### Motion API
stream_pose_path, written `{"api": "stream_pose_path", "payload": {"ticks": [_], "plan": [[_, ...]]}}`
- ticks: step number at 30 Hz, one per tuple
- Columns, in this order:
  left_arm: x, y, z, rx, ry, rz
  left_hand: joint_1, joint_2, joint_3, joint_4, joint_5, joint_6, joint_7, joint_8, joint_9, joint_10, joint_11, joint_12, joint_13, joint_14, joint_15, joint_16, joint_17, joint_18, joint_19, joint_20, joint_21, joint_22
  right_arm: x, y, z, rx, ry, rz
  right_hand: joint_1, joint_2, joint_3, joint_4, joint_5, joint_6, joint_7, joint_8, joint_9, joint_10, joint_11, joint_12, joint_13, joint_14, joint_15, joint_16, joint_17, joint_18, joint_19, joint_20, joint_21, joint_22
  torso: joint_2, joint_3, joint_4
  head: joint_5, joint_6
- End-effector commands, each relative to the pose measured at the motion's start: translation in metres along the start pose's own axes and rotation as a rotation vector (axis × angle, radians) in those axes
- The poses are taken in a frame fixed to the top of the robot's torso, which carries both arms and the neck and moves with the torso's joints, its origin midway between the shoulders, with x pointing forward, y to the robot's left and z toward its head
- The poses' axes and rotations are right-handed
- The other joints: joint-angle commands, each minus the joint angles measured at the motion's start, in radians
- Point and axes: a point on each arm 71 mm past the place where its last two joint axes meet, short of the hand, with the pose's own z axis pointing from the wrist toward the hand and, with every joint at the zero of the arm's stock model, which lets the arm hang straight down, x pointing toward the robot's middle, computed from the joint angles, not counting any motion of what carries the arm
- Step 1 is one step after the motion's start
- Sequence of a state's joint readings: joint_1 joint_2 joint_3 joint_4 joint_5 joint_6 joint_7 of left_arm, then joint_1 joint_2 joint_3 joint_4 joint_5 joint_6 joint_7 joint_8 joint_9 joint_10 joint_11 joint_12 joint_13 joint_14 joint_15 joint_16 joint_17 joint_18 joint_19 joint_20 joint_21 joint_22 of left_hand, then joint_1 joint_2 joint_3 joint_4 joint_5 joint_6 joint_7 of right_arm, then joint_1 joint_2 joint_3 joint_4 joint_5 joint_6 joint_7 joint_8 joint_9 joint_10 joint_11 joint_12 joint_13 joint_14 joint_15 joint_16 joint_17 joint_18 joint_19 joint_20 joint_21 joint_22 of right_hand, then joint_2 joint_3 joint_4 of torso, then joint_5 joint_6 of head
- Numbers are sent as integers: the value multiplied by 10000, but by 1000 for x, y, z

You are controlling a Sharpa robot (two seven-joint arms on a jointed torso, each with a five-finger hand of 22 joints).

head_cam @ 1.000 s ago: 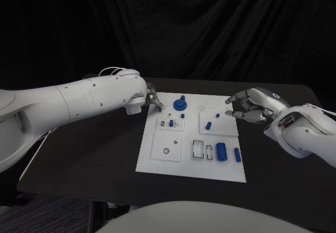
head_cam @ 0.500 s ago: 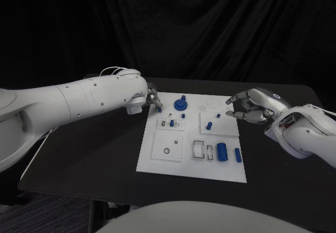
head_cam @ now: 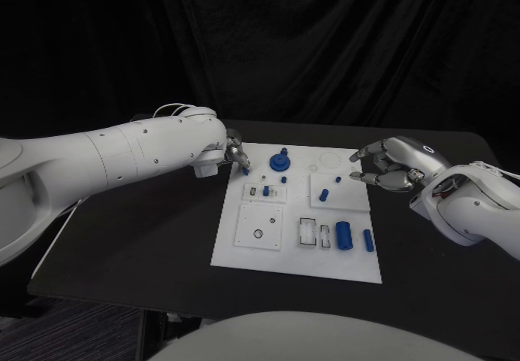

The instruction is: Assemble the parts on the task board

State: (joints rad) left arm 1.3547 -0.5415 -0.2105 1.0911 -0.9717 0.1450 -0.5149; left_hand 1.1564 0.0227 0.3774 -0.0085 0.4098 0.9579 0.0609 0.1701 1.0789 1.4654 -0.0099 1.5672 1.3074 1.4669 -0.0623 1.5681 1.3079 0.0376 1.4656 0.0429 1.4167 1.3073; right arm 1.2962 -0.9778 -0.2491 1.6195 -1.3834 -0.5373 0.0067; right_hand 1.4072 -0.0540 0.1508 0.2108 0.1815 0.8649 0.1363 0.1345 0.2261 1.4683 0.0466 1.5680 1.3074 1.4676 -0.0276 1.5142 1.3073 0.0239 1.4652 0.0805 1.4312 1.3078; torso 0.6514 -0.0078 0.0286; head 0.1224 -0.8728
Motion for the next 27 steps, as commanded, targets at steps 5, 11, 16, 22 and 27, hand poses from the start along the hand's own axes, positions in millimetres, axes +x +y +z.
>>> {"api": "stream_pose_path", "payload": {"ticks": [5,11,16,22,27], "plan": [[5,1,0,158,488,-775,-197,-137,1000,-686,383,128,4,79,97,1054,-40,36,2634,1039,-55,27,2629,42,239,0,-11,1876,1,-2,0,161,41,-13,9,71,47,-5,60,61,2,-34,-17,1025,67,27,2634,778,70,-65,1491,149,425,49,-71,2095,1,-5,-8,27,2],[5,5,-2,140,380,-1106,-281,-178,1124,-732,424,234,-10,119,125,1054,-49,36,2634,1039,-60,27,2629,41,246,-1,-7,1885,1,-2,-1,182,30,-15,20,80,54,-12,66,64,3,-36,-21,1025,67,27,2634,771,71,-84,1458,156,414,49,-97,2086,-2,-4,0,19,2],[8,9,-8,234,207,-1323,-331,-206,1185,-750,458,272,-19,125,128,1054,-58,36,2634,1039,-67,27,2629,41,250,-5,-8,1888,0,-3,-2,198,10,-15,20,80,54,-12,66,64,3,-36,-21,1025,67,27,2634,771,71,-84,1458,156,414,49,-97,2086,-7,3,-8,13,2],[17,12,-21,452,205,-1425,-365,-222,1210,-753,465,292,-24,128,129,1054,-61,36,2634,1039,-72,27,2629,41,252,-8,-7,1889,0,-4,-2,224,-1,-18,20,80,54,-12,66,64,3,-36,-21,1025,67,27,2634,771,71,-84,1458,156,414,49,-97,2086,-17,1,-5,19,2],[23,13,-33,697,50,-1152,-392,-229,1229,-749,469,302,-27,127,128,1054,-65,36,2634,1039,-74,27,2629,36,262,-10,10,1898,0,-4,-2,237,-7,-21,20,80,54,-12,66,64,3,-36,-21,1025,67,27,2634,771,71,-84,1458,156,414,49,-97,2086,-17,1,8,36,2]]}}
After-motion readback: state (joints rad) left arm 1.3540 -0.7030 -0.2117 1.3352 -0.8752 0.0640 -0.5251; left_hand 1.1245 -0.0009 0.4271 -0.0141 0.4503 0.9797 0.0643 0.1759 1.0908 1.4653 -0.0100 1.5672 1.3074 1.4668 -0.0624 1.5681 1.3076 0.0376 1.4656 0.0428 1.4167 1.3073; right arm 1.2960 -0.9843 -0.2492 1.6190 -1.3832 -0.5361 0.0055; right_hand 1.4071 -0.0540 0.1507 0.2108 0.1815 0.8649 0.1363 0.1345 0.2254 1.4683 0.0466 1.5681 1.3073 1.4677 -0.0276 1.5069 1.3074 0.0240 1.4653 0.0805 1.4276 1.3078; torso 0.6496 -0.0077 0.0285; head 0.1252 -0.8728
